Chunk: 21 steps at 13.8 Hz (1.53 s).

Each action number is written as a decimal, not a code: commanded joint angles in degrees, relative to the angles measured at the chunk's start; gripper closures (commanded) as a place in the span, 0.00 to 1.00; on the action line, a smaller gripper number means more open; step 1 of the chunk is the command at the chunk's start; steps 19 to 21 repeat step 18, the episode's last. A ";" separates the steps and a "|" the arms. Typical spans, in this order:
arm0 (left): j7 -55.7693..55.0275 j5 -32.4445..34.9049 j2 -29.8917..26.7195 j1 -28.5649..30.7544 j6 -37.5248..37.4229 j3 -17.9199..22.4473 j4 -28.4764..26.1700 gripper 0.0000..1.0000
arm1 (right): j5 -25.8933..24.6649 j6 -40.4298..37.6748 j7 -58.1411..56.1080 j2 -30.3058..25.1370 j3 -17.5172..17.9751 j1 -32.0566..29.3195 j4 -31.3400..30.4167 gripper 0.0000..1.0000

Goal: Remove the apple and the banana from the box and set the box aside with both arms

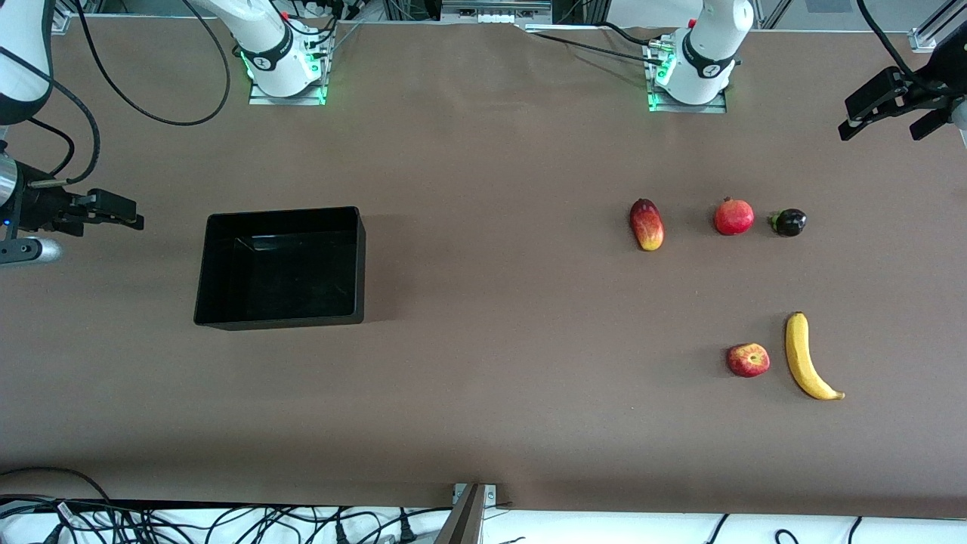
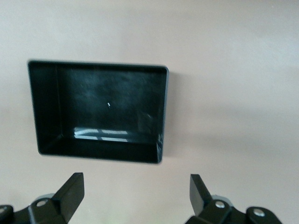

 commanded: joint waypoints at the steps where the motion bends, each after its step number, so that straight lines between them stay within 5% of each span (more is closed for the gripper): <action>1: 0.27 -0.99 0.72 0.00 -0.37 0.13 0.09 0.00 | -3.68 -2.69 0.78 -2.56 5.27 -4.49 -0.09 0.00; 4: -0.43 -1.07 0.81 -0.09 -0.37 0.13 0.26 0.00 | -4.03 0.37 0.96 -6.06 19.75 -18.44 -3.78 0.00; 6: -1.14 -1.16 0.81 -0.09 -0.37 0.13 0.26 0.00 | -4.91 4.32 0.78 -10.02 25.93 -24.62 -9.05 0.00; 11: -1.14 -1.16 0.81 -0.18 -0.37 0.04 0.44 0.00 | -5.35 7.24 0.78 -14.68 31.83 -32.19 -14.68 0.00; 21: -0.79 -1.34 0.90 -0.18 -0.37 0.04 0.88 0.00 | -5.53 6.89 0.78 -15.31 31.93 -31.15 -15.14 0.00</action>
